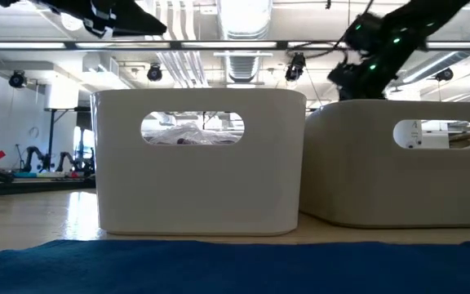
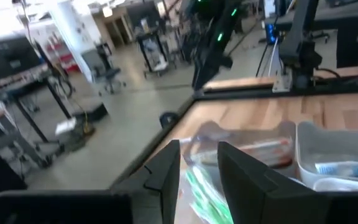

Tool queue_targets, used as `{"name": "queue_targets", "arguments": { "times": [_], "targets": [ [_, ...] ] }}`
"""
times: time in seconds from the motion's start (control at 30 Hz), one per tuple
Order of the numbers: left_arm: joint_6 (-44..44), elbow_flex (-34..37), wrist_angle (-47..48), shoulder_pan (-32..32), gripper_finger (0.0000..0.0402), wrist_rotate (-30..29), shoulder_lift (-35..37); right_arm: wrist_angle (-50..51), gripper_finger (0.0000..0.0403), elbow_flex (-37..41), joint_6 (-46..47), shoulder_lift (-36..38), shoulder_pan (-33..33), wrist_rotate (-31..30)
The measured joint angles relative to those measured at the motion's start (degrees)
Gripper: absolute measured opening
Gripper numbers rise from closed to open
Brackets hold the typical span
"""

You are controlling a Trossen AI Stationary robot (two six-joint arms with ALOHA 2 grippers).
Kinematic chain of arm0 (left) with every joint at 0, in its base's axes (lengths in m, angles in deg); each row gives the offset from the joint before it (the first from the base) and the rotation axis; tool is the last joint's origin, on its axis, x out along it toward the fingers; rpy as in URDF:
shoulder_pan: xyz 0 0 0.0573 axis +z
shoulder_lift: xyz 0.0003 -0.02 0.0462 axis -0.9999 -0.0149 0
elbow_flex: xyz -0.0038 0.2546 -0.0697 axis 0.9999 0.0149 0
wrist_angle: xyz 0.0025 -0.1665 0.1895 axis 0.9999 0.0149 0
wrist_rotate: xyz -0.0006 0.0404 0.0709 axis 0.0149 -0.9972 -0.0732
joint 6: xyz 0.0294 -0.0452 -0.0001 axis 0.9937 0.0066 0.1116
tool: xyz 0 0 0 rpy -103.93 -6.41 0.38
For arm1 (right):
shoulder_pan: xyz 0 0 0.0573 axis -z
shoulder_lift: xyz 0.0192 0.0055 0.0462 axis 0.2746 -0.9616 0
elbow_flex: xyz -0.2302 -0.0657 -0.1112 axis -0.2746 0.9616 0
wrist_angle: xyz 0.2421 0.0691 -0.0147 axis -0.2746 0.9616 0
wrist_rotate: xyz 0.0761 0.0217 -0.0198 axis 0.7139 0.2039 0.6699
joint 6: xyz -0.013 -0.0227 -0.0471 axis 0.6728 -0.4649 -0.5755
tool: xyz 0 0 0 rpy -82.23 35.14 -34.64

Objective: Pick & Place Toothbrushes
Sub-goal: Put the violet toothbrush into the white bin

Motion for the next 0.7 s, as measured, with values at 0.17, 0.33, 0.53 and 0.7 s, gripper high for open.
{"name": "queue_targets", "arguments": {
  "times": [0.17,0.33,0.53,0.7],
  "targets": [
    [5.9,-0.2,-2.4,0.0,0.0111,-0.6,2.5,6.1,0.0186,-7.6,-0.7,-10.3,2.0,0.7],
    [6.3,-1.0,-2.6,0.0,0.0112,-0.4,4.3,15.0,0.0192,-15.5,-1.6,-18.8,2.9,0.6],
    [6.5,-0.9,-2.4,0.0,0.0112,0.0,4.5,19.0,0.0196,-24.8,-0.9,-26.9,3.0,0.7],
    [6.4,-0.8,-1.8,0.0,0.0112,0.0,4.3,22.4,0.0185,-31.3,-0.1,-32.9,3.0,4.2]
  ]
}}
